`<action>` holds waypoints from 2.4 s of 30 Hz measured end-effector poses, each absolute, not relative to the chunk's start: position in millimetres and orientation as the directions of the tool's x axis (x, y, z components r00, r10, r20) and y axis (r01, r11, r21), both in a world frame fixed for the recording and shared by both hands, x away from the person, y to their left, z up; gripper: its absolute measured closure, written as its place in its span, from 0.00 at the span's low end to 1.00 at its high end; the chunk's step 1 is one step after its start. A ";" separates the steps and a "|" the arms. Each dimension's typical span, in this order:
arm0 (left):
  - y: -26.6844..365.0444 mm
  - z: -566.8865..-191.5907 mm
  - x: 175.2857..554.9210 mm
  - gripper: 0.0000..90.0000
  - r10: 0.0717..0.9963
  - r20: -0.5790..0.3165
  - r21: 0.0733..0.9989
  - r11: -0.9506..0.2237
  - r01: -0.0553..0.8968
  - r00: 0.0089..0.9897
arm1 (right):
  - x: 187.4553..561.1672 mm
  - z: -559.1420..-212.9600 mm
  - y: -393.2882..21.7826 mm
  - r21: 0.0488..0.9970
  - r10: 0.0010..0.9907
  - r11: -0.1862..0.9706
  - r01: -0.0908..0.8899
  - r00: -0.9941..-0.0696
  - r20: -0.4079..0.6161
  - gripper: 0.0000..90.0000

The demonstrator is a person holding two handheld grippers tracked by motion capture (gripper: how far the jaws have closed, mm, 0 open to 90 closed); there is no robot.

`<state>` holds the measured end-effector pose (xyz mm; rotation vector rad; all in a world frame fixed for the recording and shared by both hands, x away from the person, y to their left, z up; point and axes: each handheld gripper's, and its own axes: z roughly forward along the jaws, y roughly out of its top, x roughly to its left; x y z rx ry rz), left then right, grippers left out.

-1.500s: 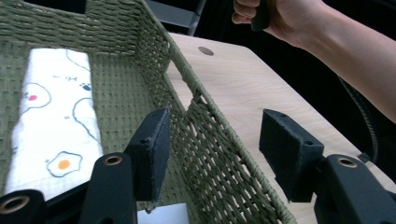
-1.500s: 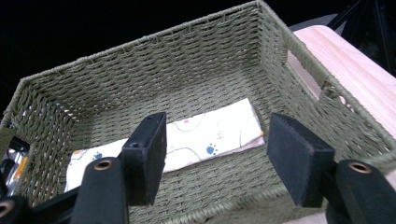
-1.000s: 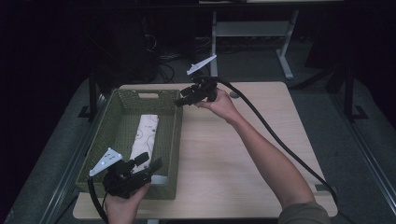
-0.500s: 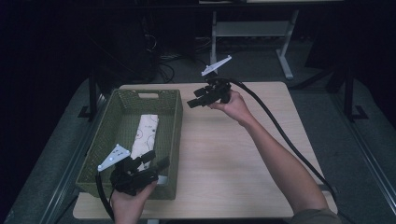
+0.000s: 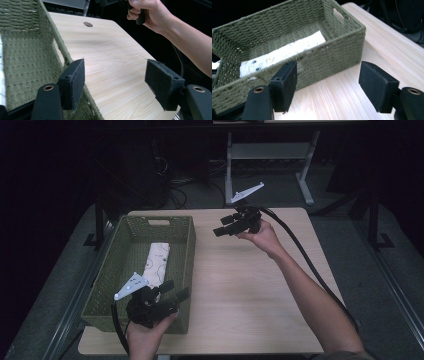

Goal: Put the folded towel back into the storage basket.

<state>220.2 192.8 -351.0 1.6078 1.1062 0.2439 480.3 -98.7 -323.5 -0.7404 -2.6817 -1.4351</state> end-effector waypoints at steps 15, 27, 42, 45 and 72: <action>167.6 -351.1 228.8 0.35 0.722 -0.388 0.844 0.030 0.535 0.572 | 471.5 -335.0 -135.2 0.790 0.440 0.438 0.429 -0.868 0.228 0.33; 150.6 -352.8 239.7 0.34 0.708 -0.389 0.843 0.015 0.537 0.590 | 464.7 -343.9 -166.4 0.781 0.476 0.417 0.465 -0.844 0.249 0.32; 133.1 -356.0 252.8 0.33 0.704 -0.380 0.836 -0.017 0.549 0.600 | 449.8 -357.2 -211.0 0.782 0.527 0.385 0.489 -0.813 0.249 0.32; 128.7 -356.6 255.2 0.33 0.703 -0.384 0.833 -0.016 0.554 0.598 | 446.9 -358.6 -218.6 0.781 0.536 0.381 0.494 -0.806 0.249 0.33; 87.1 -355.4 267.5 0.31 0.677 -0.363 0.830 -0.078 0.553 0.641 | 416.5 -383.4 -284.4 0.774 0.600 0.332 0.539 -0.754 0.267 0.31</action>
